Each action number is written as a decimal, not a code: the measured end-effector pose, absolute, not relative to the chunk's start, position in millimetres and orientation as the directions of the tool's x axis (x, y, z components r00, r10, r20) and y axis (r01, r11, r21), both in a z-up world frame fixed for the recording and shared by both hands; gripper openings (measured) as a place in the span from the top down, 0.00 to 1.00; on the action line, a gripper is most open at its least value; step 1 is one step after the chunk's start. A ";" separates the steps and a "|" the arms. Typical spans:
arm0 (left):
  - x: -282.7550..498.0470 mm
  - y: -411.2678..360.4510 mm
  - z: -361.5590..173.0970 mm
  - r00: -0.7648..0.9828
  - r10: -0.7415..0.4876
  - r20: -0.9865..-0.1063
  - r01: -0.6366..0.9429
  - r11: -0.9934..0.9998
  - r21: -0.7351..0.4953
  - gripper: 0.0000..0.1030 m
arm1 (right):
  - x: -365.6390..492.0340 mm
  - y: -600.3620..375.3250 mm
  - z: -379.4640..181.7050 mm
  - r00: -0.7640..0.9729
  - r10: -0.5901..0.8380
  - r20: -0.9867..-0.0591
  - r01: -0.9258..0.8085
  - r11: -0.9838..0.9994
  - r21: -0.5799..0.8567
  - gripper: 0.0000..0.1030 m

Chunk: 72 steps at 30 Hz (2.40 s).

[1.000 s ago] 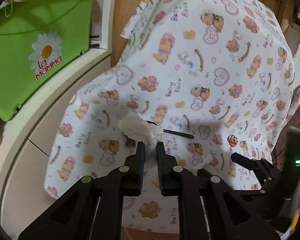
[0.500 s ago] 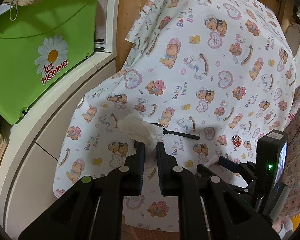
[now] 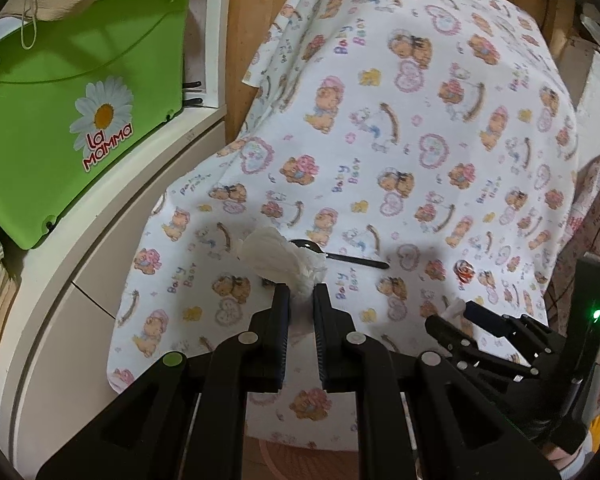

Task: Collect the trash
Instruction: 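Grasp the white stick with the right tool while the left tool holds the tissue, then carry the tissue and white stick down over the pink basket with both tools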

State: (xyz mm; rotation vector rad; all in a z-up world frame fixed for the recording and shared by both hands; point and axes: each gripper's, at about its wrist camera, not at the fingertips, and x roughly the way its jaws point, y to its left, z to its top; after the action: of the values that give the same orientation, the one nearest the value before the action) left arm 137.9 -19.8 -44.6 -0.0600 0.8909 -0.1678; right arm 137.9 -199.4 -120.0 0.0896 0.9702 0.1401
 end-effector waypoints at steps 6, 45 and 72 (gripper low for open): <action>117.0 -30.3 -45.0 0.625 -0.163 -0.763 0.153 0.985 -0.086 0.89 | 113.5 -205.9 -103.7 0.585 0.169 -0.793 -0.053 0.984 0.170 0.48; 33.3 -32.3 -114.5 0.297 -0.359 -0.885 0.264 0.921 -0.286 0.90 | -15.5 -187.5 -135.7 0.424 0.311 -0.851 -0.114 0.950 0.290 0.47; 52.1 -43.4 -228.1 0.099 -0.210 -0.973 0.228 0.956 -0.184 0.72 | 3.4 -172.3 -237.5 0.246 0.144 -0.959 -0.083 0.988 0.127 0.47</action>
State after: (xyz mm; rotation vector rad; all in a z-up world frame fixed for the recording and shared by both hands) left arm 52.1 -43.4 -228.1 0.0145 1.4359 -0.3241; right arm 3.4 -172.3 -237.5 0.0540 1.3138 0.1547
